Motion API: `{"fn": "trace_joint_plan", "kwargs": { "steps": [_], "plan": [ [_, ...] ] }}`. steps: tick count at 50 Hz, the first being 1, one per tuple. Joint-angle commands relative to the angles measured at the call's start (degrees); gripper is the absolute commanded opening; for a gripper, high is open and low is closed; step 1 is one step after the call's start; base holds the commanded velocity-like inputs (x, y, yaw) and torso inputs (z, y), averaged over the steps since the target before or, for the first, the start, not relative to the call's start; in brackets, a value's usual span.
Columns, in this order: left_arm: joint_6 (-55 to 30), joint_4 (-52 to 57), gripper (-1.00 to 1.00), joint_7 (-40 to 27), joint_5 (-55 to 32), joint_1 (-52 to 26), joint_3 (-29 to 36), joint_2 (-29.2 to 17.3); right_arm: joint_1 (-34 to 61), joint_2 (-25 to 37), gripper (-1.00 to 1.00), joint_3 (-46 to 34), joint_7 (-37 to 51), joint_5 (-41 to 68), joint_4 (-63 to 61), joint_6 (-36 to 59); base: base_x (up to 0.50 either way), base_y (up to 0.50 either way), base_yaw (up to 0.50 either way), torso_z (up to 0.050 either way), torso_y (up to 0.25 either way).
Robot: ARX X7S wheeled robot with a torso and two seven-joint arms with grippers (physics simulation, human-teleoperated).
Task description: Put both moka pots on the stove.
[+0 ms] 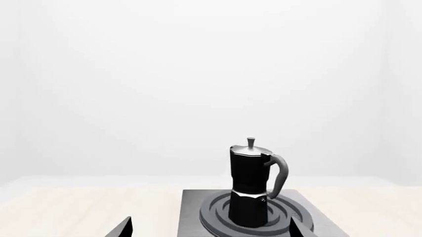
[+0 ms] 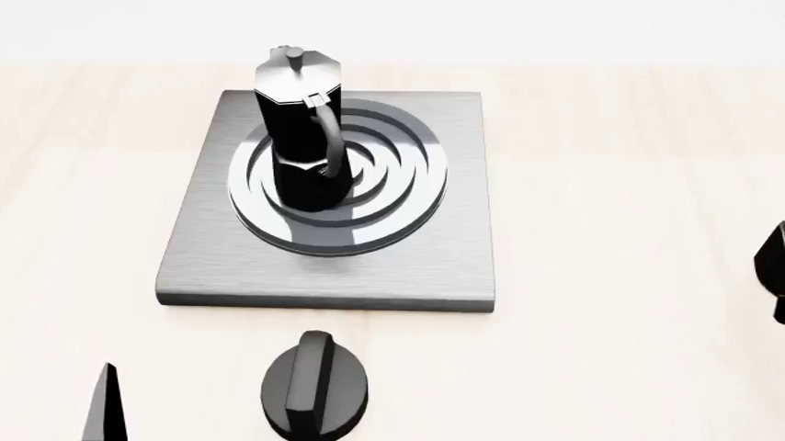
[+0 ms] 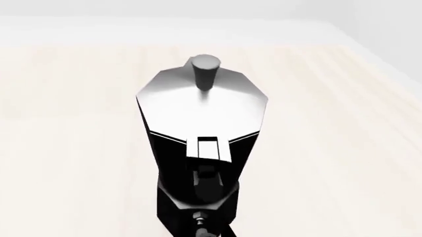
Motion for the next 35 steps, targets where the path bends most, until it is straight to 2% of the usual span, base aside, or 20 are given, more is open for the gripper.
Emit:
{"fn": "trace_joint_plan", "kwargs": {
  "steps": [1,4,9,13,24,35],
  "plan": [
    [-0.3,0.3,1.00,-0.3,0.0,0.0,0.1,-0.1,0.2,-1.2,-1.00,-0.5,0.1,-1.9,1.6,-1.9,0.00,0.00,0.00,0.000,0.000],
    [-0.3,0.2,1.00,-0.3,0.0,-0.1,0.1,-0.2,0.8,-0.9,-1.00,-0.4,1.2,-2.8,0.0,-5.3,0.00,0.00,0.00,0.000,0.000],
    [1.2,0.3,1.00,0.4,-3.4,0.0,-0.6,0.1,3.7,5.9,-1.00,-0.5,11.6,-5.5,-18.2,-10.1,0.00,0.00,0.00,0.000,0.000],
    [2.1,0.3,1.00,1.3,-4.8,0.1,-0.5,0.0,6.1,8.8,-1.00,0.8,15.3,-5.3,-27.2,-10.8,0.00,0.00,0.00,0.000,0.000],
    [5.4,0.0,1.00,4.2,-8.9,0.5,-0.2,-0.4,12.2,10.3,-1.00,-0.8,19.6,-9.3,-39.8,-7.2,0.00,0.00,0.00,0.000,0.000],
    [6.6,-1.0,1.00,4.4,-9.4,0.4,-0.6,-0.3,16.1,8.8,-1.00,-1.8,18.4,-10.9,-47.0,-3.9,0.00,0.00,0.00,0.000,0.000]
  ]
}}
